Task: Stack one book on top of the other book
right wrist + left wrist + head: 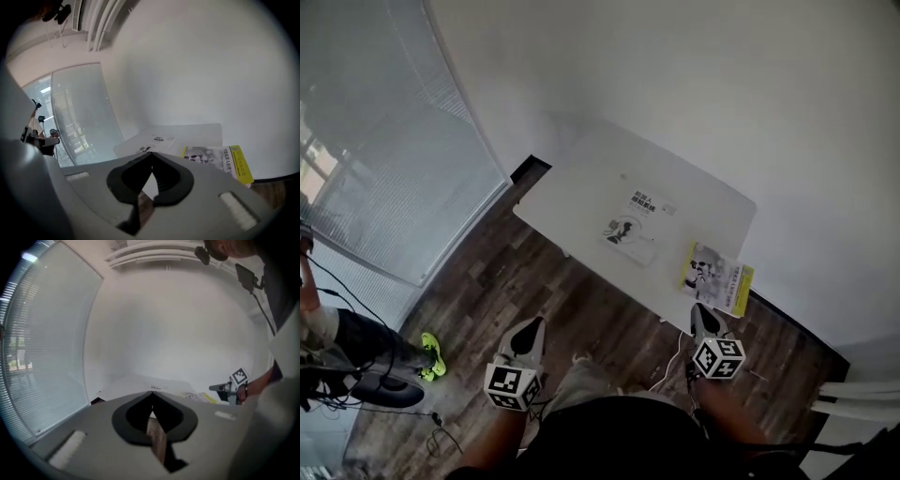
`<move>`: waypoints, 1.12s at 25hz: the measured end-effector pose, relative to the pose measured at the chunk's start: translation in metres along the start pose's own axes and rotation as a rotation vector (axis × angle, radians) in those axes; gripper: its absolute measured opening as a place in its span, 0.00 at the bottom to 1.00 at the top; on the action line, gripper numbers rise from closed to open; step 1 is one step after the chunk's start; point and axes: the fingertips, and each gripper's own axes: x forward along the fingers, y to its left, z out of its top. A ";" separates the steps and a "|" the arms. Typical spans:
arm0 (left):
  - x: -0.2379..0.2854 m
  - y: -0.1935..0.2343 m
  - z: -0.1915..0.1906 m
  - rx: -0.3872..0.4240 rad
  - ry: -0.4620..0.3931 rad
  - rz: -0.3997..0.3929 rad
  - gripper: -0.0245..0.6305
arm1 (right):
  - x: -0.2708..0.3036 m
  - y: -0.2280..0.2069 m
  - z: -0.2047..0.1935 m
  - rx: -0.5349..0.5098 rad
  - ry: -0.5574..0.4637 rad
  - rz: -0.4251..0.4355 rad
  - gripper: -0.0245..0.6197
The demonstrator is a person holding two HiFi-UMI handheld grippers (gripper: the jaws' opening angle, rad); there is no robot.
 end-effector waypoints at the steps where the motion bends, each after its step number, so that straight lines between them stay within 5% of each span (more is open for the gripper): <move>1: 0.009 0.011 0.004 0.005 0.001 -0.013 0.04 | 0.005 0.003 0.004 0.001 -0.010 -0.013 0.04; 13: 0.099 0.072 0.050 0.125 0.001 -0.242 0.04 | 0.012 0.020 0.016 0.078 -0.109 -0.240 0.04; 19: 0.127 0.065 0.063 0.117 0.026 -0.348 0.04 | -0.017 0.017 0.012 0.156 -0.114 -0.339 0.04; 28: 0.172 0.058 0.069 0.104 0.073 -0.395 0.04 | 0.015 -0.009 0.019 0.180 -0.110 -0.387 0.04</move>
